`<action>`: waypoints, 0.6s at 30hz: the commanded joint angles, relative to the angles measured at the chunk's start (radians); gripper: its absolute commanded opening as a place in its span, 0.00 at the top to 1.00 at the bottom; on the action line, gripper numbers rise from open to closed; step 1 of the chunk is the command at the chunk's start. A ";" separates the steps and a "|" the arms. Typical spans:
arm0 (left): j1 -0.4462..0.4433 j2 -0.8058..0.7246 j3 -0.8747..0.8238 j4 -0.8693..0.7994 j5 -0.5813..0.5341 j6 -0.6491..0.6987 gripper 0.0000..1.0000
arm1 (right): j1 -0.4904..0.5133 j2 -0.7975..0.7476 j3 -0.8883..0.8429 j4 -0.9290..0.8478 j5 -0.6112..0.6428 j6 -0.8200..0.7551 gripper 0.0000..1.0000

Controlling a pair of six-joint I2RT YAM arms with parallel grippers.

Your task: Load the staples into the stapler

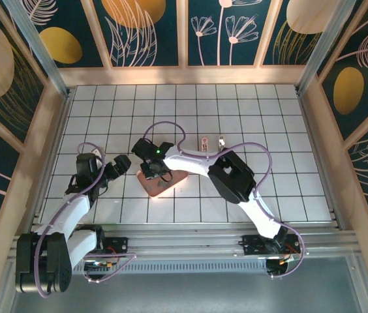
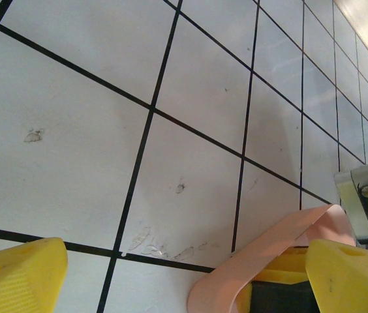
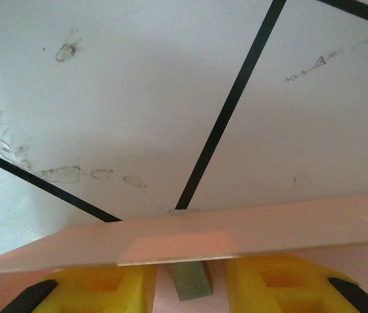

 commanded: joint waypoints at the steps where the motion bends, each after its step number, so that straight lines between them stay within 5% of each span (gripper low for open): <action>1: 0.006 -0.011 -0.007 0.015 0.010 0.019 0.06 | 0.010 -0.029 -0.043 0.036 0.037 -0.034 0.68; 18: 0.006 -0.030 -0.006 0.012 0.009 0.040 0.07 | 0.019 -0.172 -0.147 0.121 0.099 -0.020 0.80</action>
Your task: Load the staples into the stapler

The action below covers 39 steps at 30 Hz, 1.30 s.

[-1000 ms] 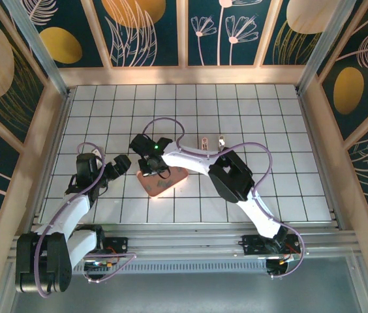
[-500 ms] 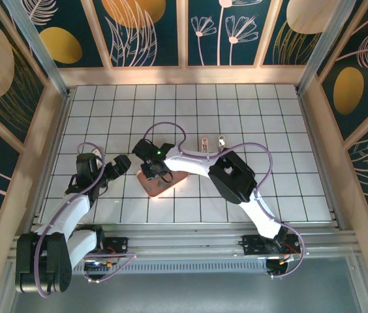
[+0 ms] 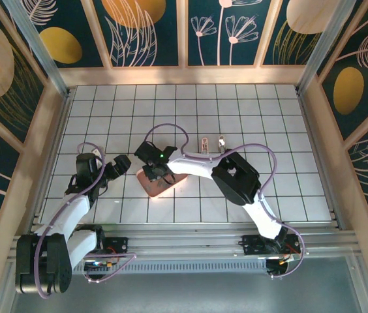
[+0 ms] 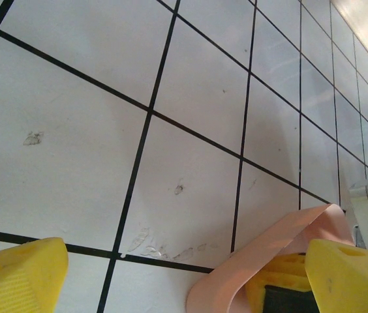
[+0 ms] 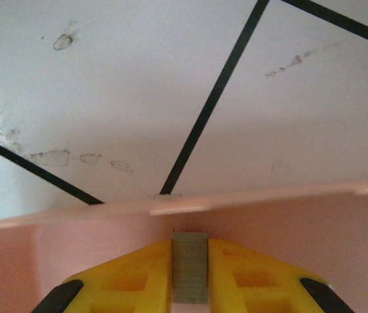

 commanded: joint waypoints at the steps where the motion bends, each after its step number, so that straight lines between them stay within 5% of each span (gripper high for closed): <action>1: 0.006 -0.024 -0.006 0.014 0.011 0.031 0.07 | 0.007 -0.111 -0.035 0.033 0.046 0.027 0.80; 13: -0.008 -0.195 -0.044 0.157 0.105 0.005 0.13 | -0.036 -0.349 -0.241 0.060 0.057 0.118 0.81; 19: -0.139 -0.226 -0.028 0.218 0.064 0.057 0.14 | -0.128 -0.563 -0.501 0.087 -0.003 0.198 0.81; 28: -0.278 -0.127 0.140 0.139 0.065 0.382 0.15 | -0.309 -0.719 -0.783 0.096 -0.104 0.192 0.81; 39: -0.283 -0.016 0.204 0.148 0.153 0.652 0.10 | -0.437 -0.713 -0.890 0.119 -0.175 0.122 0.80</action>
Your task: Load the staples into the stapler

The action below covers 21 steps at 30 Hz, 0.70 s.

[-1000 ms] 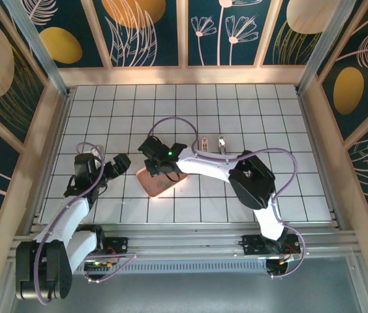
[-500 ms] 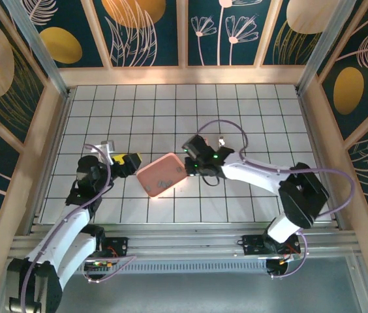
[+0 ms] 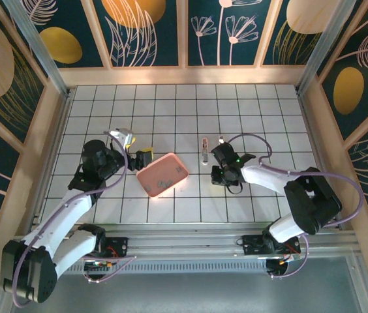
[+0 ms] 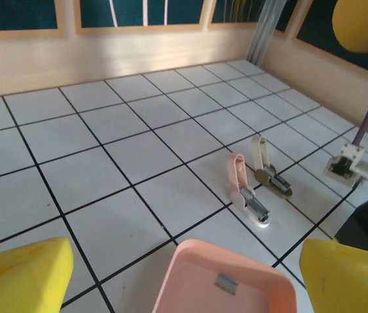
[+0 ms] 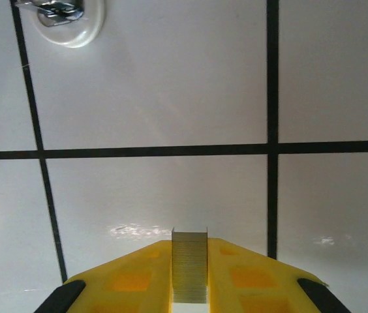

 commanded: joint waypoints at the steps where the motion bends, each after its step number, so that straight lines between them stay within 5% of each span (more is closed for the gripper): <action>1: -0.004 0.029 0.016 0.010 0.040 0.089 0.09 | -0.019 -0.007 -0.015 0.015 -0.023 -0.035 0.80; 21: -0.005 -0.003 -0.038 0.074 0.044 0.012 0.01 | -0.020 0.026 0.032 -0.101 -0.007 -0.060 0.67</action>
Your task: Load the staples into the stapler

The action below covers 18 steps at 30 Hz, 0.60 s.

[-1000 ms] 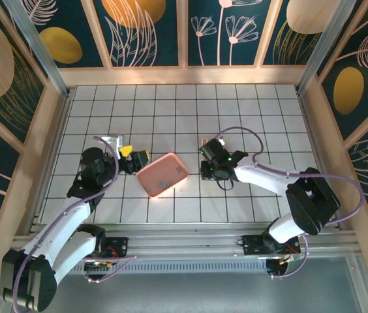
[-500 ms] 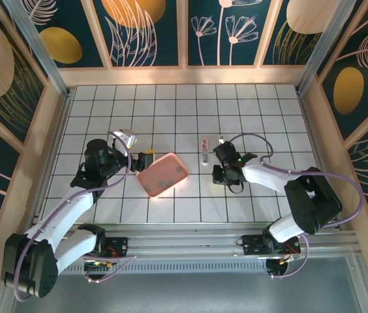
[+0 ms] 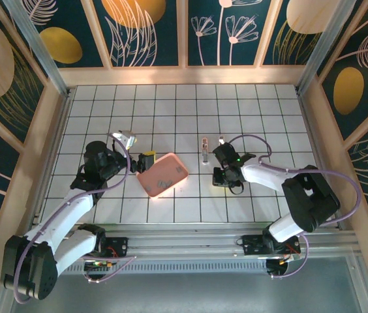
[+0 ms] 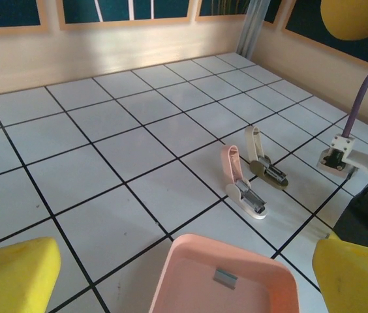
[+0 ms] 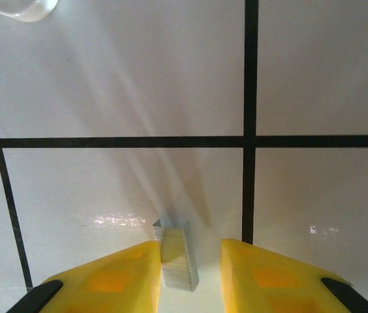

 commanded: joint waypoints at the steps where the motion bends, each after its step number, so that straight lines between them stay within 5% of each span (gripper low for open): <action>1: -0.004 -0.016 -0.007 0.021 0.011 0.005 0.01 | -0.004 -0.002 0.046 -0.082 0.002 -0.004 0.67; 18: -0.003 -0.010 0.001 0.002 0.009 0.013 0.01 | -0.039 0.091 0.193 -0.190 -0.031 -0.021 0.68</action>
